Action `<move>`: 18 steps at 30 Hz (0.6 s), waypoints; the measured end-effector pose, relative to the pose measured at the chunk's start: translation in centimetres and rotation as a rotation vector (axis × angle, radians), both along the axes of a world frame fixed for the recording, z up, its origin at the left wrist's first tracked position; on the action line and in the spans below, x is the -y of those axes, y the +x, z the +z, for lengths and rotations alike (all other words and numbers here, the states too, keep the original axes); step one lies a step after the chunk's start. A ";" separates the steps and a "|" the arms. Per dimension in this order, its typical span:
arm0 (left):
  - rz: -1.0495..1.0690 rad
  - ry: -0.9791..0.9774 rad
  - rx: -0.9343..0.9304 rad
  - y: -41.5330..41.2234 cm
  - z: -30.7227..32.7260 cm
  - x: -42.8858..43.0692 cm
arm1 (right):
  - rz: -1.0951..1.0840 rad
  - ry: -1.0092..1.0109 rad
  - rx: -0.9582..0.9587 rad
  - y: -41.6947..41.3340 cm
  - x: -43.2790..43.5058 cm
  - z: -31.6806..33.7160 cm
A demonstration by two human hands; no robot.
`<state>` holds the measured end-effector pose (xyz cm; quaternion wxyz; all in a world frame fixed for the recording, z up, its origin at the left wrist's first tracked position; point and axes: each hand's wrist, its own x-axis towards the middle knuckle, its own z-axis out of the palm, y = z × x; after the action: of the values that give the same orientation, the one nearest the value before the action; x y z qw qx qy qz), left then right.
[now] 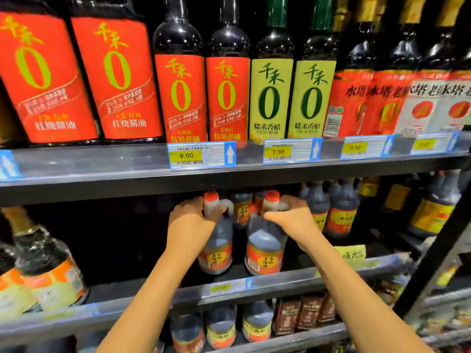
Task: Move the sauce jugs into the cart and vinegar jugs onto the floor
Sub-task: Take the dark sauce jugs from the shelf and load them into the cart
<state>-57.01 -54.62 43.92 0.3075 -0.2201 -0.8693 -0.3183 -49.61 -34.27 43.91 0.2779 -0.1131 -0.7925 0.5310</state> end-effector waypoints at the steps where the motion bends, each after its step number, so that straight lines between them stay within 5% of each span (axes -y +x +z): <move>1: 0.022 -0.031 0.042 -0.4 0.1 -0.4 | 0.010 0.010 0.005 -0.3 -0.1 0.0; 4: 0.066 -0.135 0.152 -1.8 -0.4 -1.0 | 0.011 0.008 0.040 -0.8 -0.1 0.2; 11: -0.162 0.149 0.214 -0.2 -3.7 -0.7 | -0.061 -0.093 -0.040 0.6 0.8 -0.9; 18: -0.281 0.185 0.083 2.9 -7.9 0.3 | -0.141 -0.086 -0.026 2.9 2.9 -6.1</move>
<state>-54.07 -54.88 36.00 0.2428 -0.2970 -0.8090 -0.4455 -46.71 -37.18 37.80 0.3198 -0.1735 -0.7554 0.5450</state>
